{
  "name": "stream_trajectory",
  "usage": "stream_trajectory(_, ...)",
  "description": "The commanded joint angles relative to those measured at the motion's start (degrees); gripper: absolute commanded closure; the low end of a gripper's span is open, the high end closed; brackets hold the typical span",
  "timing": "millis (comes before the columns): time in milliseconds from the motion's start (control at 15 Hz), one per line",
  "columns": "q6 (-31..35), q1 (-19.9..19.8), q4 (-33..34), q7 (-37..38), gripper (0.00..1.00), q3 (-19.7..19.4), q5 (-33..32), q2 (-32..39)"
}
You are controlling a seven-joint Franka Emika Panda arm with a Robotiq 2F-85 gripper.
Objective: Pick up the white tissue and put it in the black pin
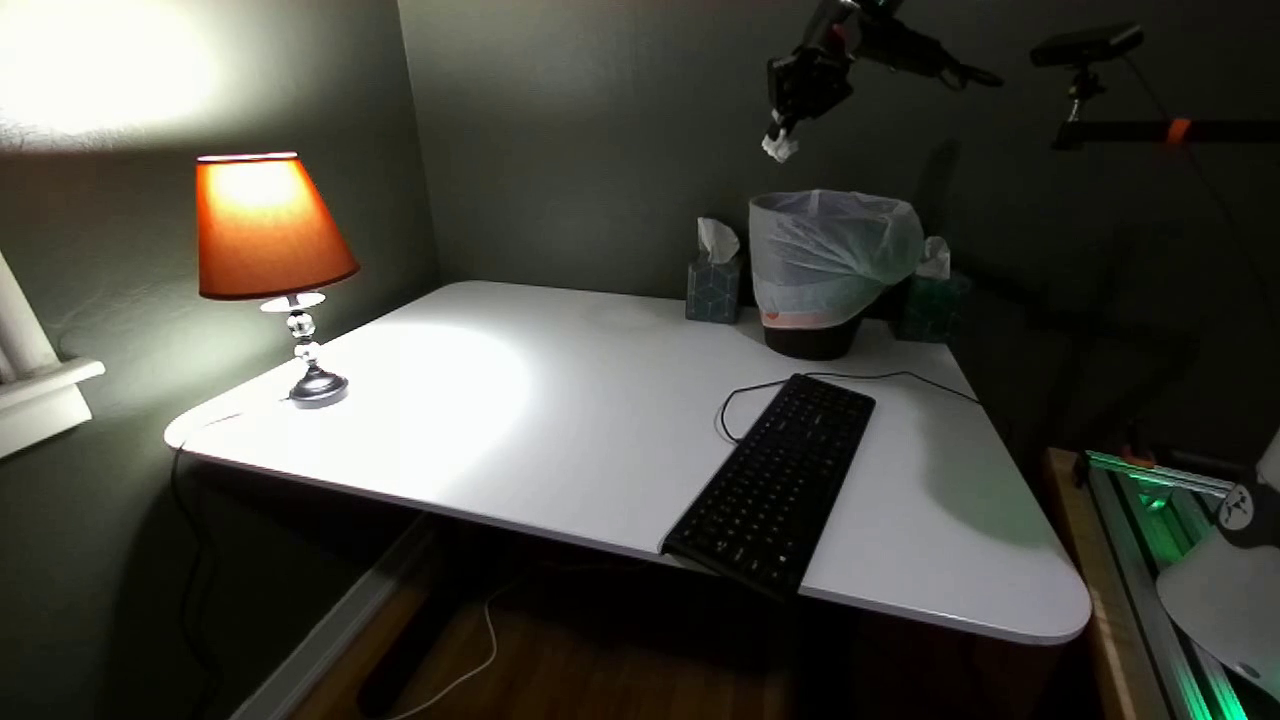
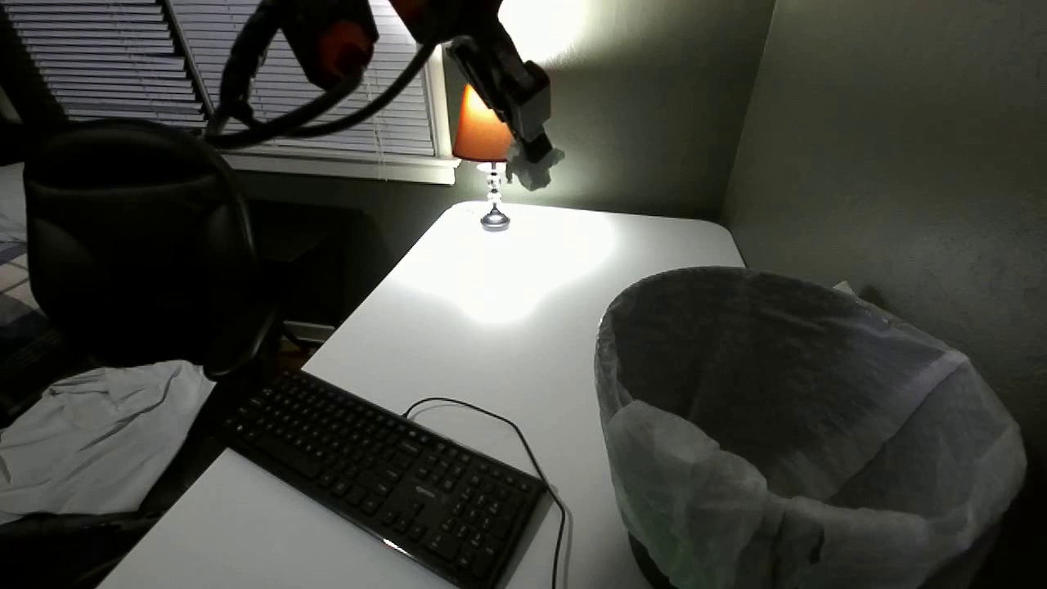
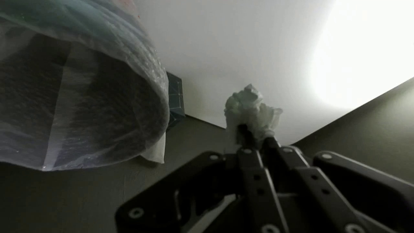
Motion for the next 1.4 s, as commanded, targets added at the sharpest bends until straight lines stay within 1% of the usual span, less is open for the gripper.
stream_trajectory(0,1.48,-0.76,0.93,0.93,0.98,-1.20,1.99,-0.44)
stream_trajectory(200,0.16,-1.58,3.62,2.77,0.98,-2.31,4.09,0.89)
stream_trajectory(400,1.05,-3.52,4.35,8.66,0.98,-2.46,5.67,1.52)
stream_trajectory(800,4.67,-8.80,4.54,23.01,0.98,-0.79,3.30,2.48)
stream_trajectory(1067,6.55,-11.07,4.78,29.64,0.98,-0.16,1.50,3.35)
stream_trajectory(1333,7.10,-13.27,4.98,36.37,0.98,0.88,-1.32,3.96)
